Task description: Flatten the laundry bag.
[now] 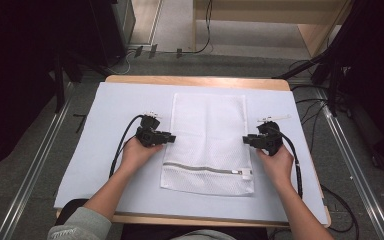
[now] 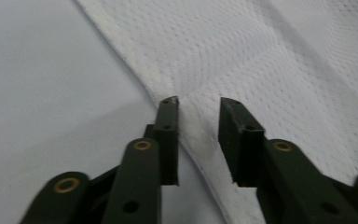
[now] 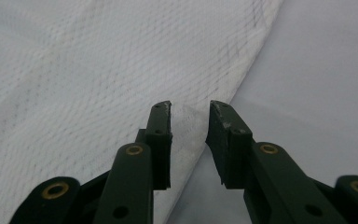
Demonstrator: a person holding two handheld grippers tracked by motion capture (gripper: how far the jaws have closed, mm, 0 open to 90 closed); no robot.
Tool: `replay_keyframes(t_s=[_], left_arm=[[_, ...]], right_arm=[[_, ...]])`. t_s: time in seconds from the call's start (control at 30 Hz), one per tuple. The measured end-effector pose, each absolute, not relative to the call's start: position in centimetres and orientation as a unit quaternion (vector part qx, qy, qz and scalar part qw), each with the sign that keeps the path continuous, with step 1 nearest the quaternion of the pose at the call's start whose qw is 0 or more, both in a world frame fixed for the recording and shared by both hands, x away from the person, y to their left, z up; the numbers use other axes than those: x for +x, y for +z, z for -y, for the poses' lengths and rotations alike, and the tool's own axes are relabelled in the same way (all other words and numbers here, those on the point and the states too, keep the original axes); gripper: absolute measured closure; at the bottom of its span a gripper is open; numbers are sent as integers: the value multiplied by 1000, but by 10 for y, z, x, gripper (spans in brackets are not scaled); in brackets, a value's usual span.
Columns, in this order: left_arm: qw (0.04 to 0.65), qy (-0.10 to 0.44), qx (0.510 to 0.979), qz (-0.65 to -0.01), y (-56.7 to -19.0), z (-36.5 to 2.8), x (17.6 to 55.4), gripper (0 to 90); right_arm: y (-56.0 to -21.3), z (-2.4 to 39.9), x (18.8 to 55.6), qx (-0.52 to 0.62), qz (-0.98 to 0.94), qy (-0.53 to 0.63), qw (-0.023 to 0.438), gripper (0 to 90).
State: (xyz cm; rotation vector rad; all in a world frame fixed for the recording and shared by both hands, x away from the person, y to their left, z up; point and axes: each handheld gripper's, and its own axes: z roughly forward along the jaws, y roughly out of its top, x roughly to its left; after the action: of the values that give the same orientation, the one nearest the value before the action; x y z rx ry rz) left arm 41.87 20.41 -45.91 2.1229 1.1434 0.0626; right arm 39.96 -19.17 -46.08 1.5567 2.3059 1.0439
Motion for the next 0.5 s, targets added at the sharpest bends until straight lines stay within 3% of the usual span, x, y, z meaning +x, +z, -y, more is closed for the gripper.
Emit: replay_keyframes(t_s=[0.07, 0.1, 0.13, 0.3, 0.5], left_arm=[[354, 30, 825, -441, -460, -204, 420, 789], [354, 29, 825, -439, -460, -205, 420, 865], [356, 21, 824, -440, -461, -206, 421, 884], [354, 16, 827, -438, -459, -207, 422, 900], [349, 25, 821, -450, -450, -223, 420, 900]], right_arm=[[-462, 190, 399, 518, -779, 344, 88, 717], [-464, 190, 401, 520, -779, 340, 84, 734], [-466, 190, 401, 520, -779, 340, 81, 755], [-467, 183, 402, 509, -790, 333, 79, 894], [-466, 174, 403, 495, -798, 337, 70, 900]])
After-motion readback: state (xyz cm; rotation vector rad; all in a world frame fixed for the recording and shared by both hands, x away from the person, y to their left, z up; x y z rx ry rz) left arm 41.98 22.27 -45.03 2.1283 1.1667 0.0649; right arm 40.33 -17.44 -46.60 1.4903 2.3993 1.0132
